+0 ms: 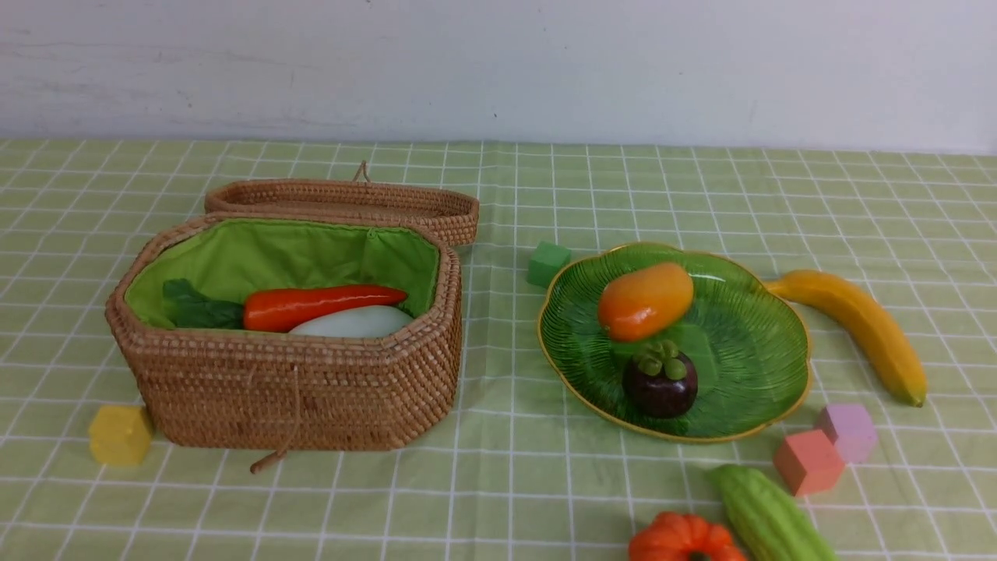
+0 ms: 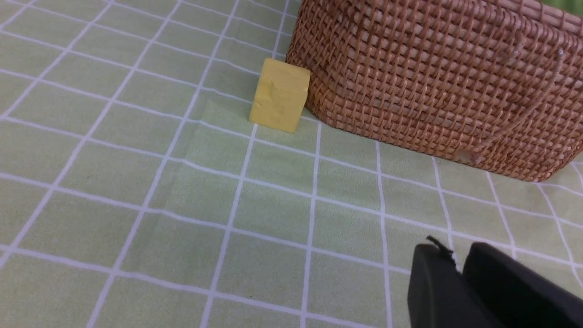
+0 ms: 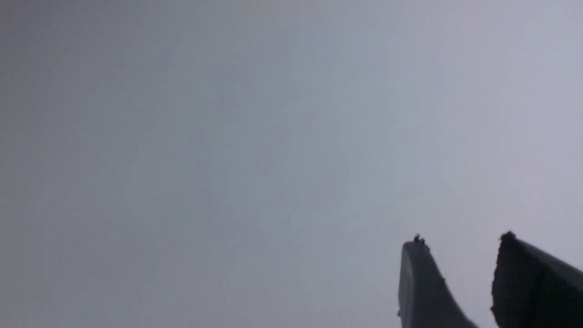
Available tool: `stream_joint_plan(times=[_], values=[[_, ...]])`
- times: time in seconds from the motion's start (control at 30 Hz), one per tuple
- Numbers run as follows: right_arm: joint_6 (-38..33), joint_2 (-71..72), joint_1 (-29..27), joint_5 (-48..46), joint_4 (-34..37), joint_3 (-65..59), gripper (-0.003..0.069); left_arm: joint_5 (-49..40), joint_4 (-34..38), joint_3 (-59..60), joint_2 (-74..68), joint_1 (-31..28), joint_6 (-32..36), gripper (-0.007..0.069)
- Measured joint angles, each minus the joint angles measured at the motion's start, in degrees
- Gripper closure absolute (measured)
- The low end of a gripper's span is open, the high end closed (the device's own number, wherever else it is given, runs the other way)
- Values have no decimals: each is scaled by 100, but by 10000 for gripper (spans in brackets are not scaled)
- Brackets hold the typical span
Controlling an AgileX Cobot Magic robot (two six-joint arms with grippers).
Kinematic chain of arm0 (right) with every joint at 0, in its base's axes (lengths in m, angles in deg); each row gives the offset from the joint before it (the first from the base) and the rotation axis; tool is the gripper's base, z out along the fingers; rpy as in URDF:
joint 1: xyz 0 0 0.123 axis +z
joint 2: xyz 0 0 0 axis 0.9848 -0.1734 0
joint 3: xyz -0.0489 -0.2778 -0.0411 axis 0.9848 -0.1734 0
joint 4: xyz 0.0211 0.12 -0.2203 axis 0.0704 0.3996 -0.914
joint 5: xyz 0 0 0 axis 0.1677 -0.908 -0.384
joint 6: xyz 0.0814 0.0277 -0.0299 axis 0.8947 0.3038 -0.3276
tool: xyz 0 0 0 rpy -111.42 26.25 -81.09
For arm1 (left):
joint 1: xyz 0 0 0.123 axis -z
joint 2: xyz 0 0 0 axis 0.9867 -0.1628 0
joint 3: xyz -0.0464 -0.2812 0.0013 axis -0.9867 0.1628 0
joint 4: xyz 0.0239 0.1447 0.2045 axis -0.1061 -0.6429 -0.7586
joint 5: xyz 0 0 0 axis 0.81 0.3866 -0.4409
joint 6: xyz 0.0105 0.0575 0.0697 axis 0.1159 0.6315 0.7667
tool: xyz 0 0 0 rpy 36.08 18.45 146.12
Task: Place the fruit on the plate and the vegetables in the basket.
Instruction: Use the right arm to grab a banana and put it into the right plate
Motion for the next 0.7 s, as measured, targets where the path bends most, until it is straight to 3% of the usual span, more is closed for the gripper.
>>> stream_joint_plan(times=[0.27, 0.53, 0.7], values=[[7, -1797, 0, -1526, -1148, 62, 419, 0, 0, 0, 0, 0, 0, 532], [48, -3158, 0, -1573, -1305, 76, 419, 0, 0, 0, 0, 0, 0, 522], [384, -4333, 0, -2252, -1287, 593, 415, 0, 0, 0, 0, 0, 0, 518]])
